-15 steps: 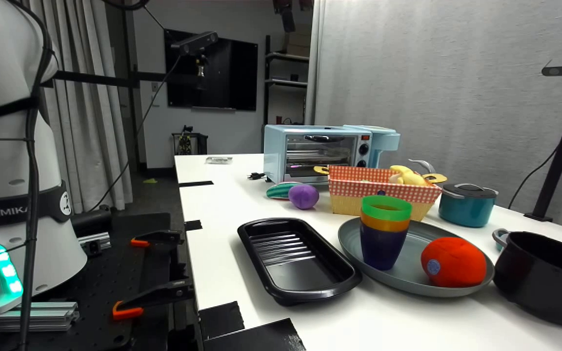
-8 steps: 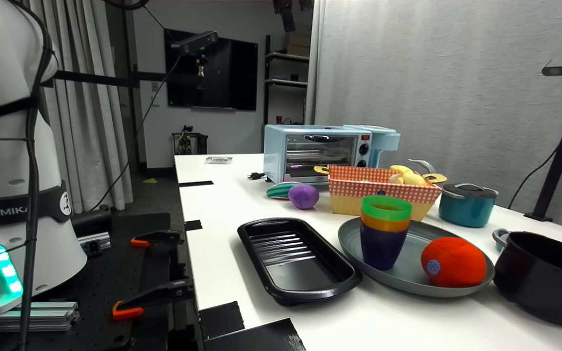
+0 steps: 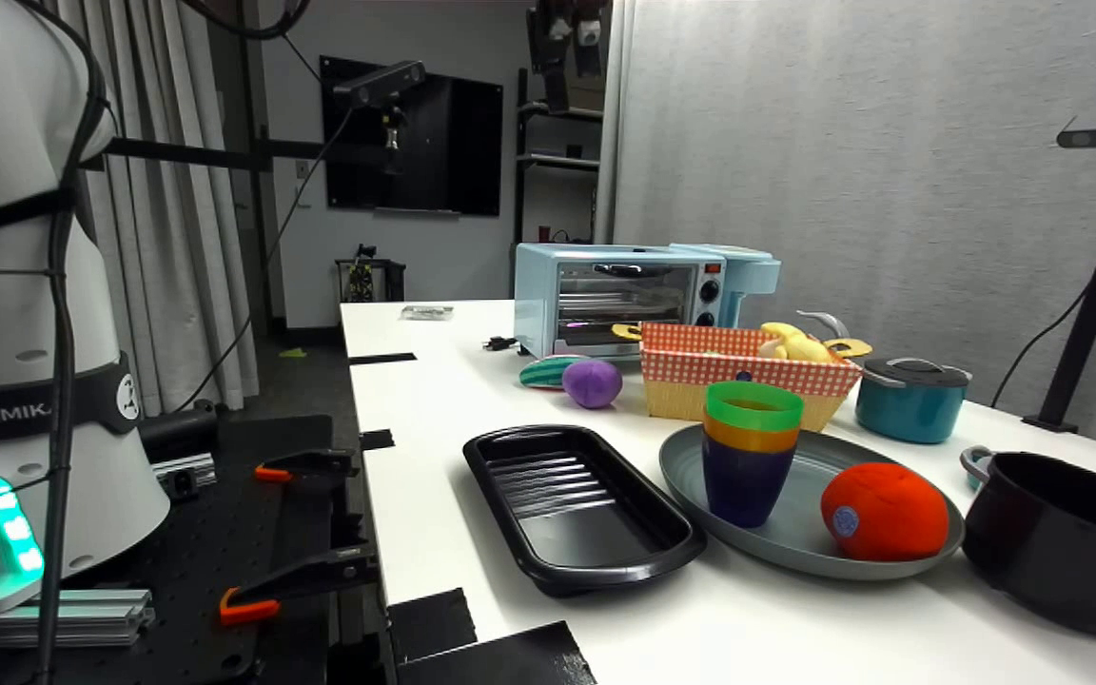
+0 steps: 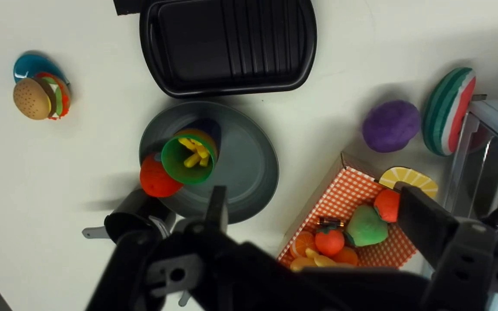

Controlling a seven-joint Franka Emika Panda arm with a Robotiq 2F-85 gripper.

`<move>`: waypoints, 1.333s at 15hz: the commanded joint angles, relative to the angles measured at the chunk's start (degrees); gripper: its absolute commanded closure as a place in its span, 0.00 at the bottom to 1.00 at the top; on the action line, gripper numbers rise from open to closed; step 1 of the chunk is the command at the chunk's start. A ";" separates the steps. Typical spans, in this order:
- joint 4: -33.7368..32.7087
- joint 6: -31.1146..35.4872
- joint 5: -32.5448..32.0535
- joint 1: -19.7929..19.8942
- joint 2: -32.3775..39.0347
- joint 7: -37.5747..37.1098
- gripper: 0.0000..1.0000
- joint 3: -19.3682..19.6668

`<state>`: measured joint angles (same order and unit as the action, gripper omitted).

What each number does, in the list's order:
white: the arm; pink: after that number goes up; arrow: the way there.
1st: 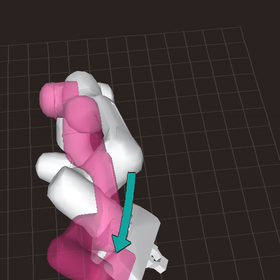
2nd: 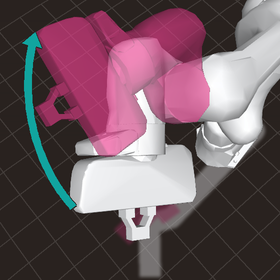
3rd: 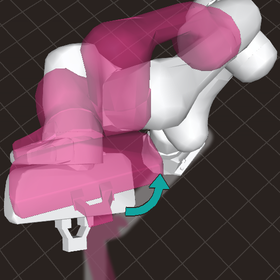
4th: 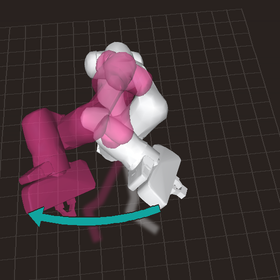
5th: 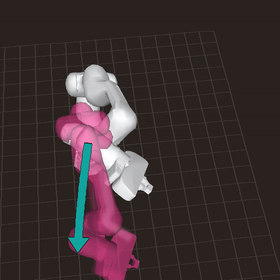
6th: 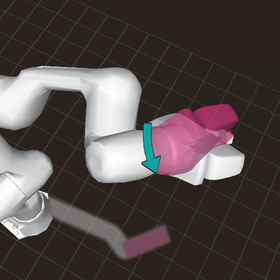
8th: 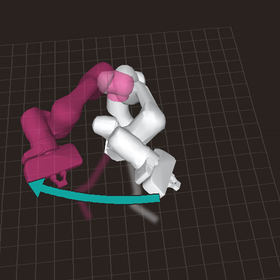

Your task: Lay the stack of plastic cups on the grey plate

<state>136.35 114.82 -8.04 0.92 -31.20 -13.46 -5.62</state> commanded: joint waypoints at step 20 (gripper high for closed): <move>4.23 10.50 -16.55 9.04 13.57 -12.96 0.00 2.54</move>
<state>140.69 125.56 -24.40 10.75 -17.64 -26.32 -3.82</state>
